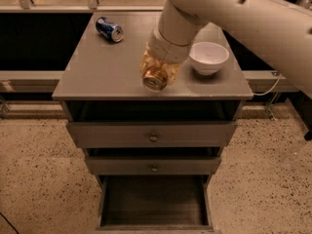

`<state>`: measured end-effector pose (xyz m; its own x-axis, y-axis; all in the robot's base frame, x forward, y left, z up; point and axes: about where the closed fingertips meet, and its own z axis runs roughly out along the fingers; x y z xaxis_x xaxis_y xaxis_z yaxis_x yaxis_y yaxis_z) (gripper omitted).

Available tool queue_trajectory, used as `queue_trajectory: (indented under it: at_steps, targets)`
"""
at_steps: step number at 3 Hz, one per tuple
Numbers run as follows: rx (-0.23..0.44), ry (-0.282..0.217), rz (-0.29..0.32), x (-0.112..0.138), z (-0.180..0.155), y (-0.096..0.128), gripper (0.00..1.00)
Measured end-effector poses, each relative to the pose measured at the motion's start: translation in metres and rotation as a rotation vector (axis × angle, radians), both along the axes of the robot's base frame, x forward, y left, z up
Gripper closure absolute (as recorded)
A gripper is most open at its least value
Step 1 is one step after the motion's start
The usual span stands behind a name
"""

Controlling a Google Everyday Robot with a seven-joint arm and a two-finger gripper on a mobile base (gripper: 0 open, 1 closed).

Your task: Place orange can into bottom drawer

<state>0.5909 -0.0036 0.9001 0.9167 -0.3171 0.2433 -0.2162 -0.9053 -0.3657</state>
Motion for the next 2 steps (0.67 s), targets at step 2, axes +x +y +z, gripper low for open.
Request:
queue_trajectory:
  at_steps: [2]
  targets:
    - [0.276,0.293,-0.592,-0.054,-0.103,-0.119,1.0]
